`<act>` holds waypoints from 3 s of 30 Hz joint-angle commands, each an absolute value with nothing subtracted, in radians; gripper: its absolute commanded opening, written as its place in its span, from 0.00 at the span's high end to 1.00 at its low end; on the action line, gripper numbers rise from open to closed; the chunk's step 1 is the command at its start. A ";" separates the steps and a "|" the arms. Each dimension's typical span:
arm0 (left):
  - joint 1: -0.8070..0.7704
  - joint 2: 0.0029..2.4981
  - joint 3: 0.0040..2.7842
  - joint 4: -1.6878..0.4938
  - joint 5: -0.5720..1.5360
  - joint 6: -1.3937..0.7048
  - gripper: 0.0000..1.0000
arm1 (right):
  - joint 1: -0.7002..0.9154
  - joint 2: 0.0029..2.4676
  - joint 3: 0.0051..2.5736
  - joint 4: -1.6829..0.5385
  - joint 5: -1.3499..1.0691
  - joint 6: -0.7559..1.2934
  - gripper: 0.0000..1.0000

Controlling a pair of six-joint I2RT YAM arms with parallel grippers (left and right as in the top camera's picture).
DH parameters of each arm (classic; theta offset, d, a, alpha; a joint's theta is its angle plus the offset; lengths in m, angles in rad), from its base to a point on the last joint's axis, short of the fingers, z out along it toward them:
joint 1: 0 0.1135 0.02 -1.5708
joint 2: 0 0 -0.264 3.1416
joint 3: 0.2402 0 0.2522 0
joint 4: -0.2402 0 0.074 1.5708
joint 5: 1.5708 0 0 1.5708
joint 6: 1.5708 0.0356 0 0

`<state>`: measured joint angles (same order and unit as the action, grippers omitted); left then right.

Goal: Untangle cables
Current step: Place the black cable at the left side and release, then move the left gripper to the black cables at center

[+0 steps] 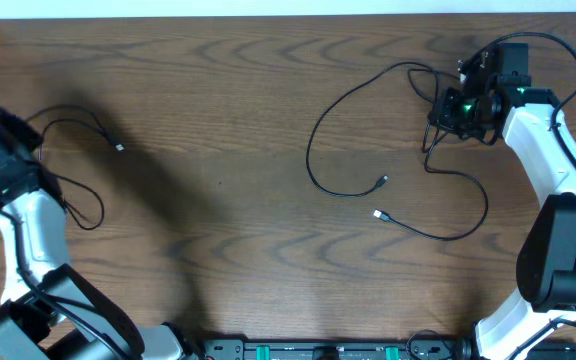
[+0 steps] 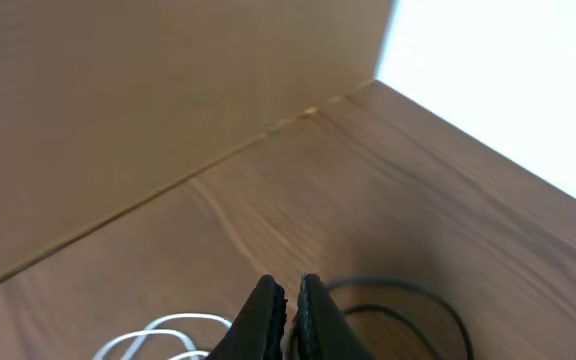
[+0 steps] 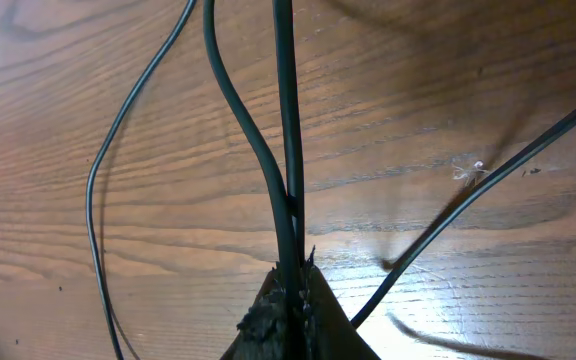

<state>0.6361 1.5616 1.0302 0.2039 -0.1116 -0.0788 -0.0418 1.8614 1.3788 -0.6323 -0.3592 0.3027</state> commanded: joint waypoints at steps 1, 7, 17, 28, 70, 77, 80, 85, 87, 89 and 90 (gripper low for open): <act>0.669 1.568 1.034 0.201 -0.123 -0.089 0.73 | -0.038 1.851 1.396 -0.636 -0.358 0.291 0.99; 0.669 1.568 1.034 0.168 -0.080 -0.089 0.10 | -0.036 1.851 1.396 -0.636 -0.358 0.291 0.99; 0.641 1.568 1.034 0.165 0.508 -0.088 0.09 | -0.035 1.851 1.396 -0.641 -0.358 0.291 0.99; 0.343 1.568 1.034 -0.031 0.527 0.068 0.08 | -0.025 1.851 1.396 -0.647 -0.373 0.291 0.99; -0.584 1.668 1.034 0.201 0.447 0.037 0.08 | -0.195 1.838 1.820 -1.005 -0.339 0.155 0.01; -0.669 1.855 1.035 0.466 0.378 -0.093 0.08 | -0.247 1.838 1.820 -1.028 -0.339 0.151 0.01; -0.721 1.902 1.056 0.479 0.272 -0.092 0.07 | -0.255 1.838 1.820 -1.037 -0.339 0.151 0.01; -0.765 2.011 1.153 0.469 0.250 -0.092 0.08 | -0.255 1.838 1.819 -1.045 -0.339 0.147 0.01; -0.765 2.041 1.203 0.426 0.250 -0.092 0.07 | -0.255 1.838 1.819 -1.047 -0.339 0.140 0.01; -0.765 2.062 1.289 0.321 0.250 -0.063 0.08 | -0.255 1.838 1.819 -1.049 -0.338 0.139 0.01; -0.765 2.066 1.316 0.288 0.250 -0.043 0.08 | -0.255 1.838 1.819 -1.050 -0.338 0.138 0.01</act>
<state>-0.7685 2.0445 1.2034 0.3634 0.2710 -0.0811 -0.2504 1.8614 1.7985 -1.0458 -0.3397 0.1623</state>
